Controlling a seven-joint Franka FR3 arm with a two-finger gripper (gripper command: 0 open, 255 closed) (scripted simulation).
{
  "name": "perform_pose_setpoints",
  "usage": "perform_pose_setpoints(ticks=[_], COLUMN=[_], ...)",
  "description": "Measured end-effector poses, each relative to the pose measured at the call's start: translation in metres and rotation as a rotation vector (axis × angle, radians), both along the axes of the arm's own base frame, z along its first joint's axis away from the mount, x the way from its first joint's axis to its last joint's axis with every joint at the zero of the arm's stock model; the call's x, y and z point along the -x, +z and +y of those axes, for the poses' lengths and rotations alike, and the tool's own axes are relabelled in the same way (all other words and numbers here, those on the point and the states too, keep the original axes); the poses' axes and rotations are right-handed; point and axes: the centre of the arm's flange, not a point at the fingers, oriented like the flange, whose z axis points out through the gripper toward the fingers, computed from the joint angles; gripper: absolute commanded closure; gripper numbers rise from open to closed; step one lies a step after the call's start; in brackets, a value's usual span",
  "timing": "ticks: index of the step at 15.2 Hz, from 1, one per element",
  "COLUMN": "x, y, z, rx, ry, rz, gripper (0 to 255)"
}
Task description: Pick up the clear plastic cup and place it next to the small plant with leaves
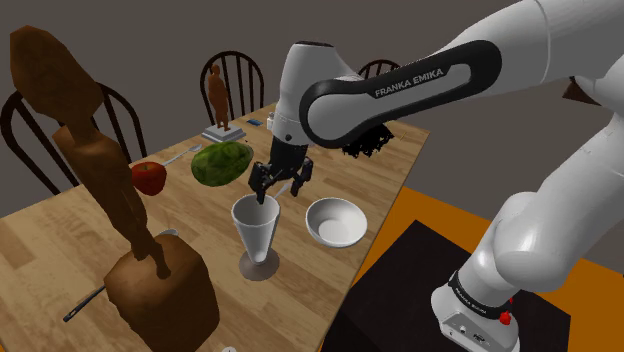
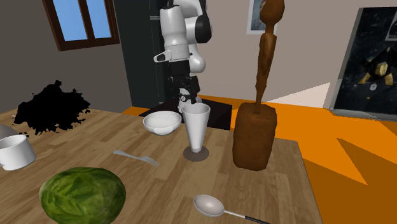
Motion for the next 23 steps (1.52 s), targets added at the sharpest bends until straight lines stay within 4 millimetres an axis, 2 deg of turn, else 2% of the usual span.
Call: perform_pose_setpoints(ticks=[5, 11, 12, 23], x=[-0.002, -0.002, -0.002, -0.002], y=[-0.025, -0.028, -0.028, -0.026], z=[0.006, 0.006, 0.006, 0.006], rx=[-0.001, -0.001, -0.001, -0.001], ry=[0.000, 0.000, 0.000, 0.000], rz=[0.000, -0.001, -0.001, 0.000], gripper=[0, 0, 255, 255])
